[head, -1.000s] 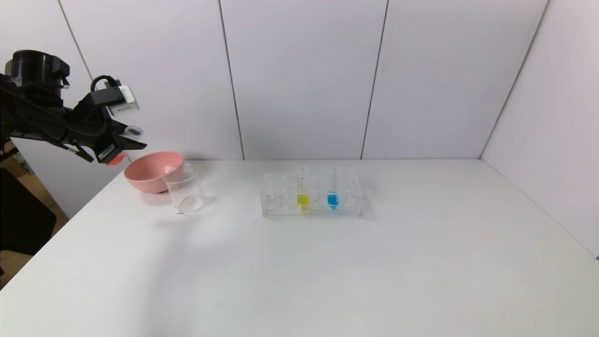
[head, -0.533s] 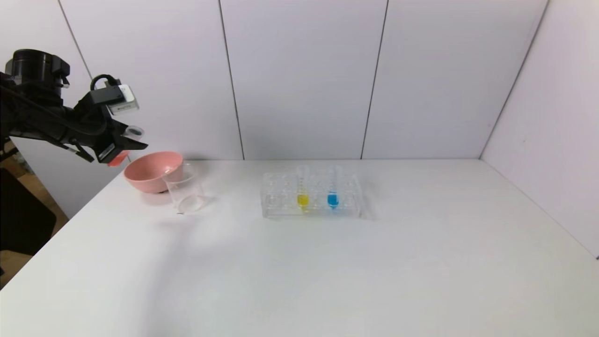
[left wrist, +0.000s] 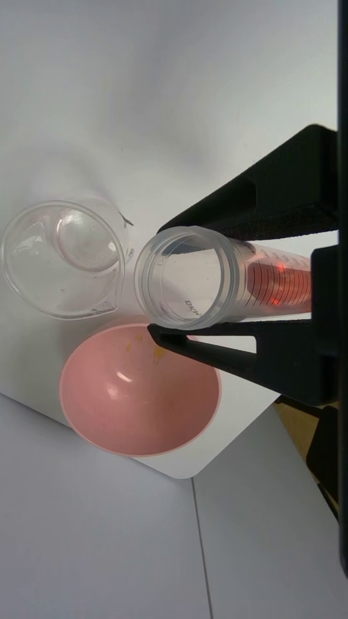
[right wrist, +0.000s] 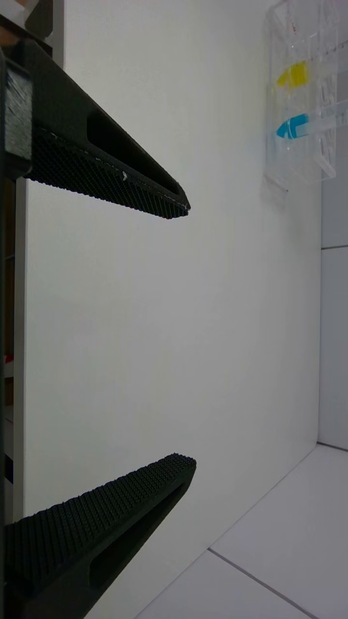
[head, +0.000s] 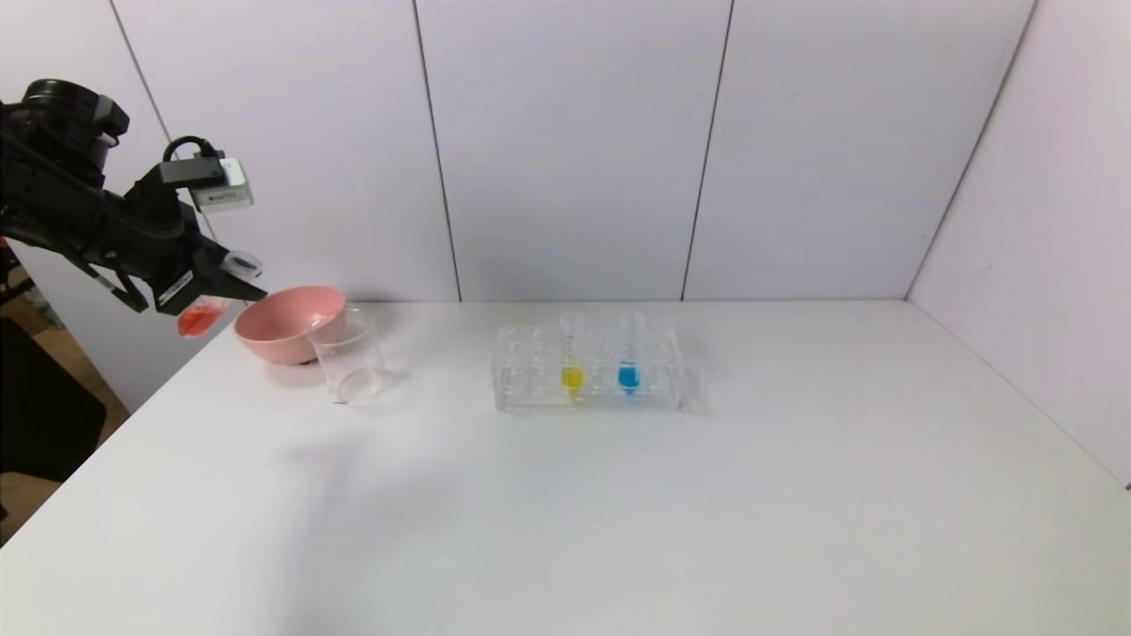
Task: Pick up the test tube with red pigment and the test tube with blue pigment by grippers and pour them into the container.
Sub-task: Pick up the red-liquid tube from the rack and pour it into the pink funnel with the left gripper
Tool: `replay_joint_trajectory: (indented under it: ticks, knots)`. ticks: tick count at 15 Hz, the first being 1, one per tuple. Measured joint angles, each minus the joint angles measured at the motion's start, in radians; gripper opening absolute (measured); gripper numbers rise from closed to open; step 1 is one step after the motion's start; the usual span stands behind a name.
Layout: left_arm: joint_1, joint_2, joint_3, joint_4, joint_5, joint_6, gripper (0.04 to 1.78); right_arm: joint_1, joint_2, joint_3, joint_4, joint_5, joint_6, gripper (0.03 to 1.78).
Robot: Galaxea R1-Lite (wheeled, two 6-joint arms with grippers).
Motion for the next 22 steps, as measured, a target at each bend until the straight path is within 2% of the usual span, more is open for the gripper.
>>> replay_joint_trajectory:
  ticks: [9, 16, 22]
  knots:
    - [-0.001, 0.053, -0.016, 0.027, -0.004, 0.080, 0.47, 0.001, 0.000, 0.000, 0.000, 0.000, 0.000, 1.77]
    - [0.000, 0.074, -0.018, 0.076, 0.012, 0.202, 0.47, 0.000, 0.000, 0.000, 0.000, 0.000, 0.000, 1.77]
    - [-0.013, 0.094, -0.022, 0.065, 0.042, 0.221, 0.47, 0.000, 0.000, 0.000, 0.000, 0.000, 0.000, 1.77]
